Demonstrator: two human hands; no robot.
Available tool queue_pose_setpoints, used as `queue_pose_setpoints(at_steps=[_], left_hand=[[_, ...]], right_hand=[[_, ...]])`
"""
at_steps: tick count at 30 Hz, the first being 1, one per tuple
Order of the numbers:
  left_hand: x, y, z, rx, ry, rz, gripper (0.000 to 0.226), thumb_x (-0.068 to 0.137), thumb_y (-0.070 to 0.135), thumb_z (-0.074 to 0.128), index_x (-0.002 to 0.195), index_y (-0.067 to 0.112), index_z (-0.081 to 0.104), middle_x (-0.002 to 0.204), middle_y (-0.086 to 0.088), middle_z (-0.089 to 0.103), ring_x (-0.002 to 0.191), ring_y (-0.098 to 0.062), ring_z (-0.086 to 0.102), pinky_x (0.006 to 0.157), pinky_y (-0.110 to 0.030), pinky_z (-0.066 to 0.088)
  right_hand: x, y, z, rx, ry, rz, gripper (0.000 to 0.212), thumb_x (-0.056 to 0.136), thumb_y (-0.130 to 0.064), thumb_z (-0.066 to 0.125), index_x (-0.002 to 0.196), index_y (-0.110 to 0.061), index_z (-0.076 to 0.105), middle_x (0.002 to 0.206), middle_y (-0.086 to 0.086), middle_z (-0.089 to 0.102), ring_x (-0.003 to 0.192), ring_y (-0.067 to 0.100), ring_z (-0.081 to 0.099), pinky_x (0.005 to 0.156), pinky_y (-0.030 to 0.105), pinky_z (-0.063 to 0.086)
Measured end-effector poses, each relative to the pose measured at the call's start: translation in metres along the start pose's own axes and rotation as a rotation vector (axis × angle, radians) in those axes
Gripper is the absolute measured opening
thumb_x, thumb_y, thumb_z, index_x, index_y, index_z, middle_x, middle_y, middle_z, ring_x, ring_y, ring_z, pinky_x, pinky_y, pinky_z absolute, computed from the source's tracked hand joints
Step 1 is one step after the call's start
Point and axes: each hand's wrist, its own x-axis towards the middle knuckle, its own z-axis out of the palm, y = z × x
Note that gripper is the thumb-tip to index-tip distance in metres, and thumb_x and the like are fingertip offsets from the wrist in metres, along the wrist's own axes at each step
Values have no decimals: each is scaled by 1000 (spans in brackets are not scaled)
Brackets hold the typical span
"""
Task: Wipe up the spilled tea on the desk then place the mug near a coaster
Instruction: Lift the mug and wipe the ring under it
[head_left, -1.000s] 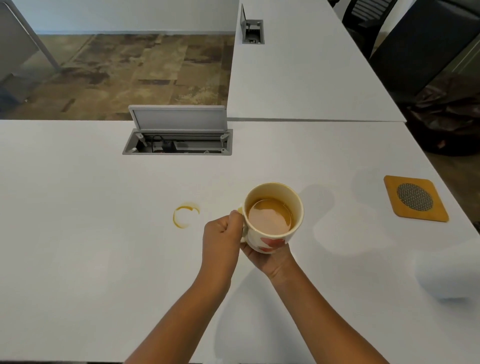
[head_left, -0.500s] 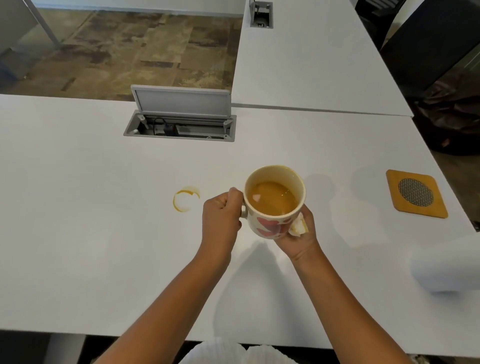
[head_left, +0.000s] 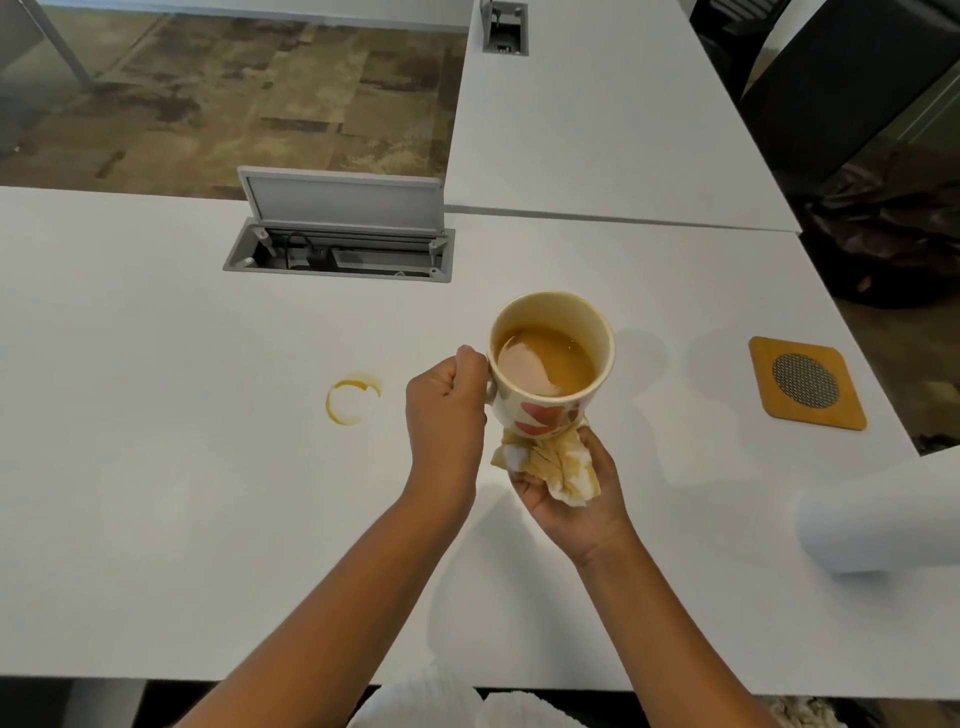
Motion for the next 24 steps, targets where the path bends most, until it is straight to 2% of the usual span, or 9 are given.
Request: queue_pose_setpoints(at_steps=[4,6,8,11,13,14,19,22,24], left_hand=[[5,0,-2,-15,21,-10,53,87,17,39,35,26,37,39,12,33,42,-4,32,47,-22,30],[6,0,-3,-23,58,-12,53,87,15,38,35,26,34,39,12,31,41,-4,30,45,-20,29],[7,0,-6,-49,104,-10,50,87,13,38,39,25,29,40,13,28,42,-5,26,42,-18,27],[12,3,-15,-51,145,-1,39,87,13,38,50,19,29,43,12,26,46,-5,24,42,-17,25],[14,3,-22,-54,174,2,38,87,12,38,51,19,28,44,11,27,48,-6,25,43,-18,25],[15,3,-26,-54,186,2,37,87,12,38,52,19,27,46,9,27,50,-7,24,44,-19,25],[16,1,-36,-34,224,-17,30,87,13,37,57,9,35,58,-5,25,58,-16,25,48,-24,24],[15,-2,-37,-11,229,-35,31,88,14,37,57,12,34,56,-2,27,56,-13,26,49,-24,26],[14,-4,-37,-9,219,-54,31,89,15,37,57,13,35,53,2,29,54,-11,27,48,-23,28]], right_hand=[[7,0,4,-3,-37,84,51,99,-37,19,102,-9,61,87,9,62,71,16,59,61,19,53],[13,2,5,-77,47,79,40,98,-39,29,111,-10,54,93,10,60,75,18,59,61,21,52],[20,3,0,-176,143,51,31,96,-34,39,112,-12,53,100,8,59,80,17,58,62,23,48],[24,0,-11,-319,203,47,21,94,-27,47,110,-19,57,111,3,61,103,20,58,83,33,48],[23,-3,-21,-367,241,51,27,93,-25,49,120,-23,53,120,3,59,115,21,54,96,38,44],[22,-4,-26,-379,256,47,30,93,-24,50,123,-21,50,122,4,57,116,20,54,97,37,43],[20,-4,-42,-393,296,12,22,91,-16,53,112,-10,53,113,10,61,102,18,63,87,28,55],[22,0,-43,-421,293,26,17,94,-12,50,108,-5,57,105,13,70,96,18,69,75,23,57],[25,2,-42,-453,350,15,19,95,-8,47,108,0,57,106,18,70,95,20,70,70,20,56]])
